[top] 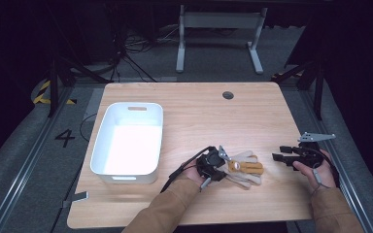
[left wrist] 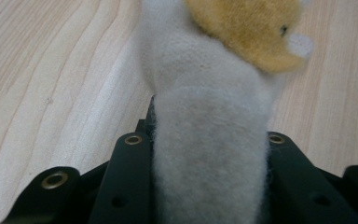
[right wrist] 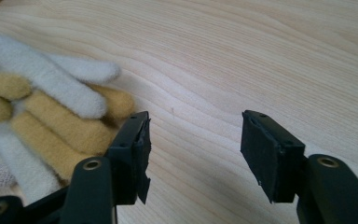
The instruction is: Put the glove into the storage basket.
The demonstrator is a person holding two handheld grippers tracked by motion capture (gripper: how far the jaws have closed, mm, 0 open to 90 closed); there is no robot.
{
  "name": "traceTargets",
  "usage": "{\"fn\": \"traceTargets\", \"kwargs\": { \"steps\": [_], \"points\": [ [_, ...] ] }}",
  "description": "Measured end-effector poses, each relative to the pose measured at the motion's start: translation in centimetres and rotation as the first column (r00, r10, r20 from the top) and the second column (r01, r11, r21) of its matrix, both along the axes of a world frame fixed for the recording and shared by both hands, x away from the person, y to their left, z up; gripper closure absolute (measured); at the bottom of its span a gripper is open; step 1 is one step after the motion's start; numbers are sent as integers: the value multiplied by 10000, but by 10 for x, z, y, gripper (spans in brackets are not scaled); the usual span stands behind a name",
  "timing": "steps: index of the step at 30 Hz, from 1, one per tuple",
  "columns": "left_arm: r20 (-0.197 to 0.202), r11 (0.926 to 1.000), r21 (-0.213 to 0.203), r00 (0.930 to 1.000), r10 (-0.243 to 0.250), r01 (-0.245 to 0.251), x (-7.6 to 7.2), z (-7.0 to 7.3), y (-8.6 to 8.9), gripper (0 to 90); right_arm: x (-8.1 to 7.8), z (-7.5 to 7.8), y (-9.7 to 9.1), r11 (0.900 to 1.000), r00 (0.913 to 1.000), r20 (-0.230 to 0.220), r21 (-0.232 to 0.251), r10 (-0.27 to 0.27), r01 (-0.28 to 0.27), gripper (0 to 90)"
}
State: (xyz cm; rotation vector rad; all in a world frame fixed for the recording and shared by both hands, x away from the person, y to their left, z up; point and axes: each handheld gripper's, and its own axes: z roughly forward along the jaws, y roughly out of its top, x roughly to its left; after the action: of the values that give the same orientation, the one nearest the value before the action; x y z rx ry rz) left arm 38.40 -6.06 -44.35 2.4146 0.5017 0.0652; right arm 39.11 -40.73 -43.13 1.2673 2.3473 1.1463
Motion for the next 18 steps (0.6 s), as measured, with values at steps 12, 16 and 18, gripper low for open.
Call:
{"fn": "traceTargets", "kwargs": {
  "steps": [12, 16, 18],
  "points": [
    [-30, 9972, -643, 9992, 392, -393, 2, 24, 15, 691, 1, 1, 2, 10000, 9999, 102, -21, 78, -78, 468],
    [-178, 9943, -906, 9984, 540, -554, 3, 31, 21, 692, 1, 1, 4, 9999, 9998, 106, -28, 168, -168, 474],
    [-224, 9929, -997, 9978, 629, -649, 4, 35, 24, 692, 1, 0, 4, 9999, 9999, 83, -41, 150, -150, 475]
  ]
}}
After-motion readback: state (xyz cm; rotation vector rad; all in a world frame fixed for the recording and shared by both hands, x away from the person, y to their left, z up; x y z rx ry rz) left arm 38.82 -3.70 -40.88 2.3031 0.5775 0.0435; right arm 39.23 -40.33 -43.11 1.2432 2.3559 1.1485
